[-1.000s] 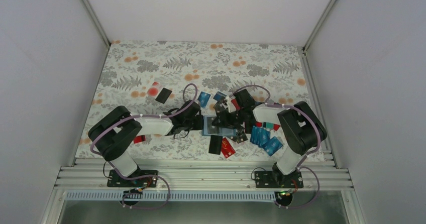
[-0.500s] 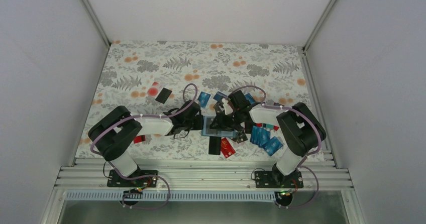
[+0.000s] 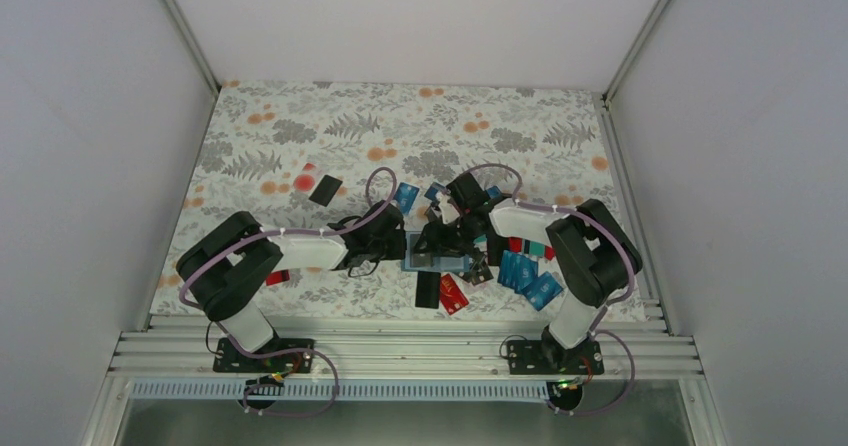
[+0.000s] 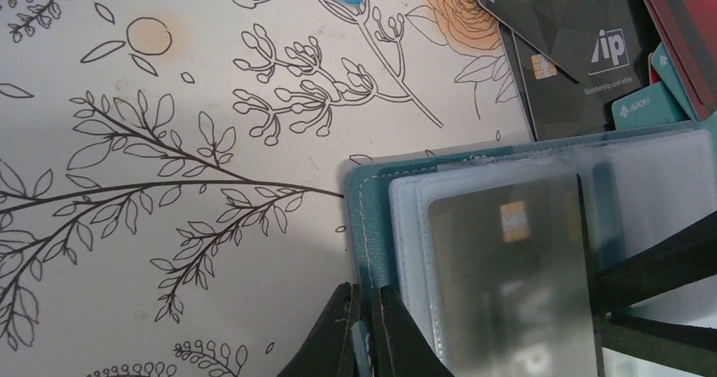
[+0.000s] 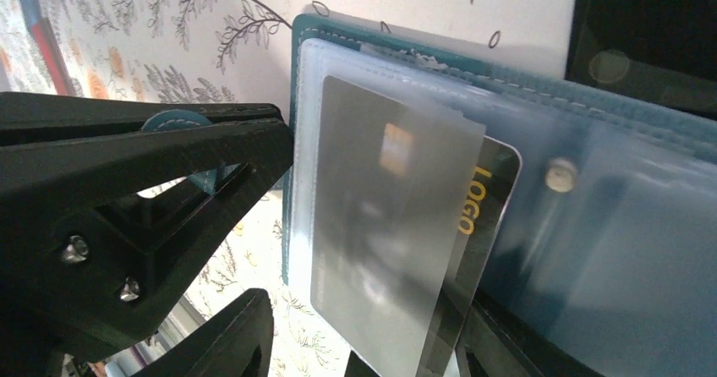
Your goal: Put the credit cards into the card holder
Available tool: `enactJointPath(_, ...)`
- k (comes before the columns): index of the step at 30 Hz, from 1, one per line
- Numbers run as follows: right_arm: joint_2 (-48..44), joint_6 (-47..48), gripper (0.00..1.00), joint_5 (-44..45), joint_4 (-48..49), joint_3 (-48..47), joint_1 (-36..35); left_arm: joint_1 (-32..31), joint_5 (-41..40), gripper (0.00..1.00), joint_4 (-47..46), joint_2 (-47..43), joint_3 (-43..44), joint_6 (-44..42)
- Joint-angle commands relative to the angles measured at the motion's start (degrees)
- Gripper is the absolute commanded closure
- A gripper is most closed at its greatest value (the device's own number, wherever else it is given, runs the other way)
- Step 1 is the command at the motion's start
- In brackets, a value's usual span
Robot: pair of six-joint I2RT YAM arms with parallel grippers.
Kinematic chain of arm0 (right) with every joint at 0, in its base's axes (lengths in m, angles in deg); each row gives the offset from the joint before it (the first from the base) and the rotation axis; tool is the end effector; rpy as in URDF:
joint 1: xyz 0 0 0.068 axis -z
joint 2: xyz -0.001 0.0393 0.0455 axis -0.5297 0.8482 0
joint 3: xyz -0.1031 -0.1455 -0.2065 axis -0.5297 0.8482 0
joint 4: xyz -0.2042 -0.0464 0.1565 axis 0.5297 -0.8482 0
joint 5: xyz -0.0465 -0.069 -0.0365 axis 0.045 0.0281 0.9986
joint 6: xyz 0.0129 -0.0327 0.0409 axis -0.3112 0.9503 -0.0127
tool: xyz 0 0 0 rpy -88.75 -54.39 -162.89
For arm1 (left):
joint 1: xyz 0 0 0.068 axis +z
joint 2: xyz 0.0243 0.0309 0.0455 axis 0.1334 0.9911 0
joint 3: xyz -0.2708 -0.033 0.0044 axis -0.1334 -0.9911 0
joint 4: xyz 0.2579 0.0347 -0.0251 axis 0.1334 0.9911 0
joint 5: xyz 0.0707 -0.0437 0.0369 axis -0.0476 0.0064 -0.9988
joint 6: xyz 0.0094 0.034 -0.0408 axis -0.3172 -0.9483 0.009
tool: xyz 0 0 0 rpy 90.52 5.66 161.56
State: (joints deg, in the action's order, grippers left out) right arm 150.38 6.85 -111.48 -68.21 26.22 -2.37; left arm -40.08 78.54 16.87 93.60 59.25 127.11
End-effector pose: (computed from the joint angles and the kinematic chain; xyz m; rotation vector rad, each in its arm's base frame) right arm 0.2414 0.1899 0.1344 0.2497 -2.9158 -1.0921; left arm 0.2009 -0.2207 0.1257 0.0476 2.6351 -0.6131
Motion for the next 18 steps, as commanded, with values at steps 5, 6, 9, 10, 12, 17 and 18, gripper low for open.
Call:
enactJointPath(5, -1.9, 3.0, 0.42, 5.7, -7.5, -2.9, -0.8, -0.8, -2.2, 0.97, 8.0, -0.4, -0.6, 0.8)
enactJointPath(6, -2.5, 3.2, 0.41, 6.0, -8.3, -3.2, -0.7, -0.8, -2.5, 0.97, 8.2, -0.7, -0.7, 0.8)
enactJointPath(9, -5.2, 3.6, 0.39, 6.4, -10.2, -4.0, -0.6, -0.8, -3.0, 0.97, 8.7, -1.4, -0.6, 0.4)
enactJointPath(10, -6.0, 3.6, 0.37, 6.5, -10.8, -4.2, -0.5, -0.8, -3.1, 0.97, 8.8, -1.6, -0.5, 0.4)
enactJointPath(12, -7.4, 3.7, 0.35, 6.7, -12.3, -4.4, -0.6, -0.8, -3.4, 0.96, 9.3, -2.1, -0.2, 0.0)
enactJointPath(17, -11.4, 3.5, 0.31, 8.9, -15.1, -2.2, -0.6, -0.8, -4.2, 0.75, 11.5, -3.4, 0.8, -1.2)
enactJointPath(18, -12.6, 3.1, 0.31, 9.1, -15.5, -1.5, -0.6, -0.9, -4.4, 0.71, 12.2, -3.7, 0.9, -1.2)
